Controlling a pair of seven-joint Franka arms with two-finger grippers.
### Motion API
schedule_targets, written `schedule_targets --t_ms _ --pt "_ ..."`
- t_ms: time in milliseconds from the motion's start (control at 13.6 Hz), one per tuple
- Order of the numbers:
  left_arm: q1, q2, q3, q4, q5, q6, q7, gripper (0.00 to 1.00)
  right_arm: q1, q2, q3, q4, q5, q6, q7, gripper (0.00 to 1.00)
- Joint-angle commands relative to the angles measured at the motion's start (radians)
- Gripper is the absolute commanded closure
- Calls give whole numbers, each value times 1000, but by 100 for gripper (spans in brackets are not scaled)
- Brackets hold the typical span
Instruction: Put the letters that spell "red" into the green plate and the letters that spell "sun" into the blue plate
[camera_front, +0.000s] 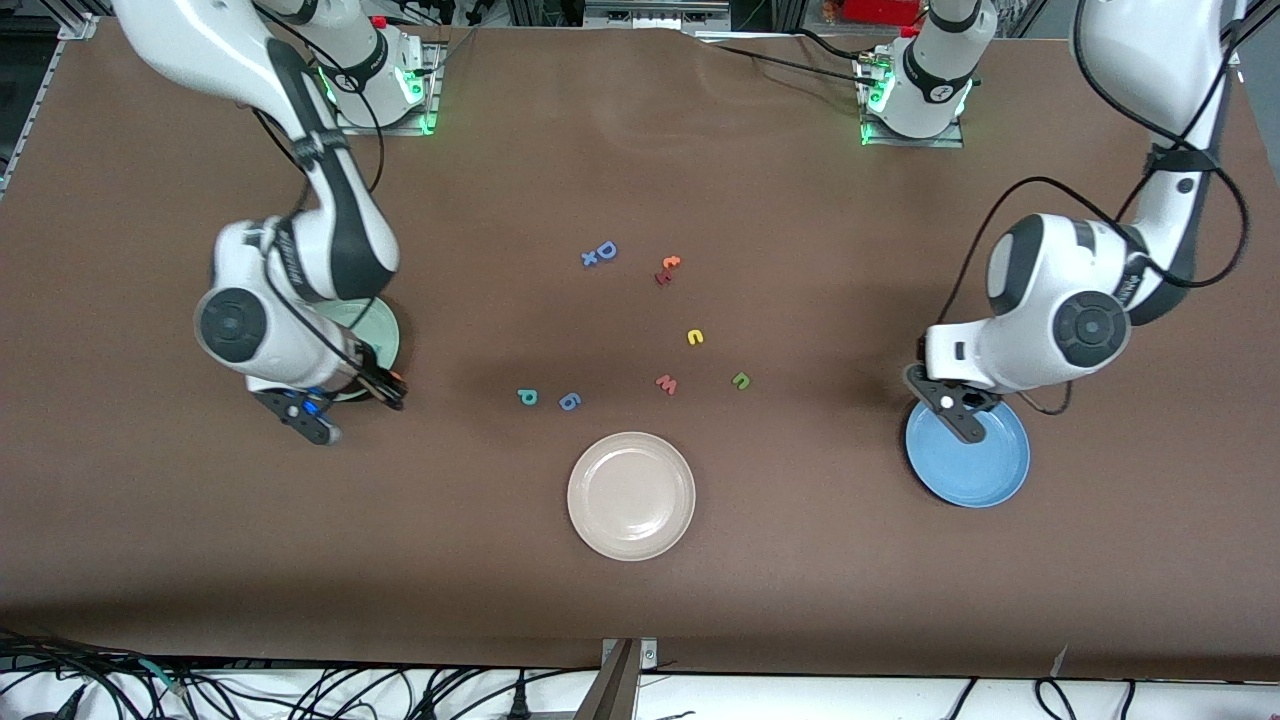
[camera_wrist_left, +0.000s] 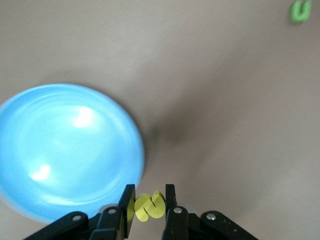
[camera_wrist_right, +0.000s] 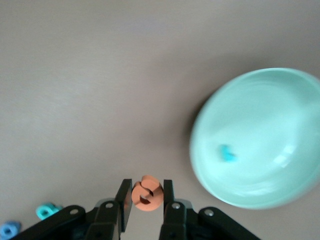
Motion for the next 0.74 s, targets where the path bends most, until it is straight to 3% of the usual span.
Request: schedule_targets --t_ms 0,221,442,663 --pt "48 19 -4 77 74 -18 123 90 1 -62 -61 -94 -5 -26 -133 87" --pt "51 88 34 159 79 -17 183 89 1 -98 -138 -243 5 105 -302 87" --pt "52 168 35 210 65 6 171 77 -16 -75 -150 -351 6 287 -374 87" --pt "63 219 35 238 41 50 168 74 -34 -53 -150 -374 11 313 -388 83"
